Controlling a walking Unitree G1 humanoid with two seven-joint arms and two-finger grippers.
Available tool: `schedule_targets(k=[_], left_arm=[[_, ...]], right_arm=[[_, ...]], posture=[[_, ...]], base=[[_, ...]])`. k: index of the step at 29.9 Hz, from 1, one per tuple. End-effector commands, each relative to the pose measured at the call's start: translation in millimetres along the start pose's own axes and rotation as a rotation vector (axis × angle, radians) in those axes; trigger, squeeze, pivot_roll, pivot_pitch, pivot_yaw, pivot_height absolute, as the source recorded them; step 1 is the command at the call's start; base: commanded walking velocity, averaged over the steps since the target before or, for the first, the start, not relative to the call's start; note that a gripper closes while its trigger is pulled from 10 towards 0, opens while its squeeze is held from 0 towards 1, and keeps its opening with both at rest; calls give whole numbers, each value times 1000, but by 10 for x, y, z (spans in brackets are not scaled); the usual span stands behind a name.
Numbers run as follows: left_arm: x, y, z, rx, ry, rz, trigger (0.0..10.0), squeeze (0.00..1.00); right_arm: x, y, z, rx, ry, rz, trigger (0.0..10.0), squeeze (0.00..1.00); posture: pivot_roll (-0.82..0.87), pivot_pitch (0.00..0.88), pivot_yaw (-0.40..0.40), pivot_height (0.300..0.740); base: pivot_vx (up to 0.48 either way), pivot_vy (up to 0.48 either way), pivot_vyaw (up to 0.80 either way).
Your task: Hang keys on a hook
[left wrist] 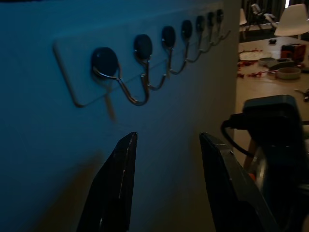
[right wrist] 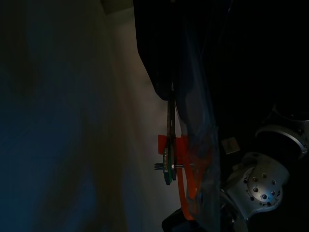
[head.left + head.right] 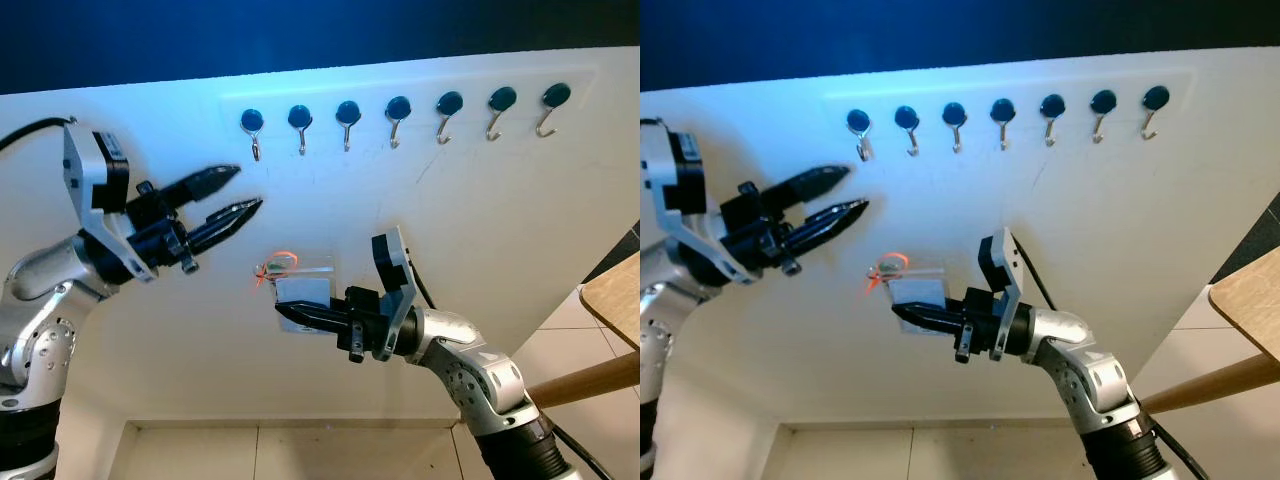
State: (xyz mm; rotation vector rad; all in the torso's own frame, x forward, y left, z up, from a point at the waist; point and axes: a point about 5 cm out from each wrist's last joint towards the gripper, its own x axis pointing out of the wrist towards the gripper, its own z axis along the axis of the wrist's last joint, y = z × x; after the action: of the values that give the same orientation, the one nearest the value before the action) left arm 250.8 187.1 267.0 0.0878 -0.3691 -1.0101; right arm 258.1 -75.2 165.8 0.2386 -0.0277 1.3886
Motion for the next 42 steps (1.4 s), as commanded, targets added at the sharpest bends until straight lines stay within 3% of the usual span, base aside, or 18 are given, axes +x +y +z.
schedule_targets(k=[1,8,13,15,25,31,39,42], left_arm=[[-34,-16,11,3,8,-11,10000,0],[-165,-27,-44,-27,57,-38,10000,0],[-290,68,-141,-49,91,33,10000,0],[-448,142,-317,-93,134,113,10000,0],[-799,172,-844,-227,271,290,10000,0],[-1149,60,-1379,-371,415,435,10000,0],[-1440,-126,-1816,-469,554,582,10000,0],[-1638,-268,-2070,-529,647,715,10000,0]], right_arm=[[15,21,-8,2,9,11,0,0],[14,40,1,6,3,35,0,0],[18,68,120,7,-67,70,0,0],[21,95,238,11,-136,105,0,0],[104,41,344,13,-200,82,0,0],[298,-38,420,14,-227,45,0,0],[447,-41,502,23,-261,57,0,0],[514,-29,525,26,-260,69,0,0]], posture=[[-91,68,76,740],[-90,61,74,740],[-90,61,74,740],[-90,61,74,740],[-86,61,73,740],[-84,63,73,740],[-84,63,73,740],[-81,67,73,740]], base=[[0,0,0],[0,0,0],[0,0,0],[0,0,0],[0,0,0],[0,0,0],[0,0,0],[0,0,0]])
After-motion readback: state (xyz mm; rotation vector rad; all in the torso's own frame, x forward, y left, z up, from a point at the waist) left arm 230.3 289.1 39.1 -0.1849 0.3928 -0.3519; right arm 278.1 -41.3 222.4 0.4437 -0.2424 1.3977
